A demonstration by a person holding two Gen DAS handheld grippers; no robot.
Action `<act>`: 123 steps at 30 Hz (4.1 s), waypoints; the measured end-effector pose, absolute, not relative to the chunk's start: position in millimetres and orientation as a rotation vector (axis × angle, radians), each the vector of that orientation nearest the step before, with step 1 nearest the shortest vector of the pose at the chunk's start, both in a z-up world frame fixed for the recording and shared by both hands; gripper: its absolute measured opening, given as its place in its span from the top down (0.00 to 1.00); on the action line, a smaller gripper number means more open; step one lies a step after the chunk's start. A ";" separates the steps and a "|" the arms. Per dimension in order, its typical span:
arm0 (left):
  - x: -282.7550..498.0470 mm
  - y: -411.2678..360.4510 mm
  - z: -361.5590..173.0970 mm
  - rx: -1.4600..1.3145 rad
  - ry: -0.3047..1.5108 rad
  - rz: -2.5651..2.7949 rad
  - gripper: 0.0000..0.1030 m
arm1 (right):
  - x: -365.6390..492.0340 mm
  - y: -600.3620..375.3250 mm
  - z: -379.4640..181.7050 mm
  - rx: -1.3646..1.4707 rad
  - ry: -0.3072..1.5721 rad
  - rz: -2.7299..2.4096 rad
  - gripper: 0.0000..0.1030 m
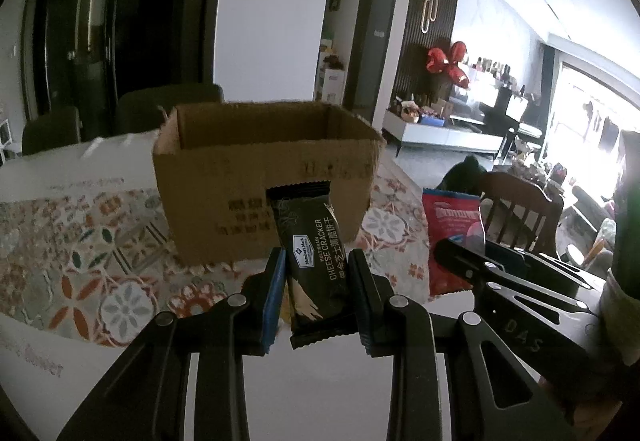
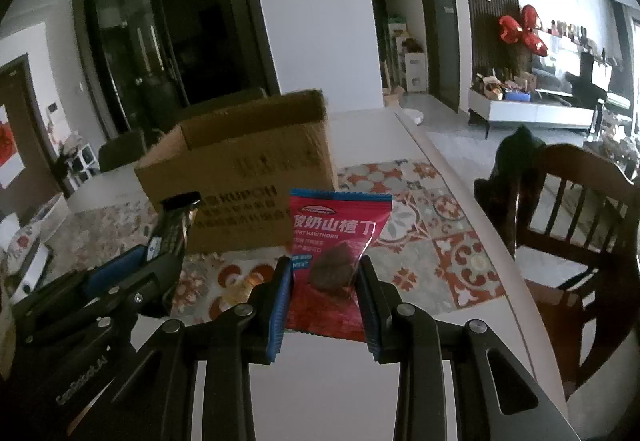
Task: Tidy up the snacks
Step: 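Carry cracker bar into the box with left tool while right tool carries hawthorn packet, then release both snacks into the box and withdraw both tools, then grasp the white-capped pouch with left tool while right tool grasps yellow jelly pouch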
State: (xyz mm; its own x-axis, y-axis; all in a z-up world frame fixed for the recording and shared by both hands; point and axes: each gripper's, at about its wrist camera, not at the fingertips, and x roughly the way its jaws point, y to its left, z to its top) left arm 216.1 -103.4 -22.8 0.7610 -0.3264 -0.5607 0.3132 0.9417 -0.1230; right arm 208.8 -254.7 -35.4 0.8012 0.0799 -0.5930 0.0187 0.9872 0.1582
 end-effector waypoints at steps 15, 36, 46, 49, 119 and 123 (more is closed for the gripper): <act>242.7 -67.2 14.9 -0.042 0.549 -0.339 0.70 | 228.8 -230.7 4.4 0.133 0.550 0.077 0.68; 311.6 -59.3 42.9 0.034 0.545 -0.343 0.70 | 313.8 -218.2 28.5 0.110 0.571 0.127 0.68; 362.8 -60.4 32.8 0.017 0.623 -0.366 0.69 | 358.5 -216.4 22.0 0.099 0.611 0.134 0.68; 377.3 -62.4 26.8 0.024 0.646 -0.368 0.69 | 366.6 -214.6 19.5 0.081 0.623 0.128 0.68; 275.6 -52.7 -107.7 0.183 0.798 -0.393 0.45 | 297.1 -181.9 -138.7 0.169 0.932 0.191 0.58; 276.9 -53.2 -110.6 0.173 0.805 -0.396 0.47 | 299.1 -181.7 -142.1 0.189 0.940 0.203 0.64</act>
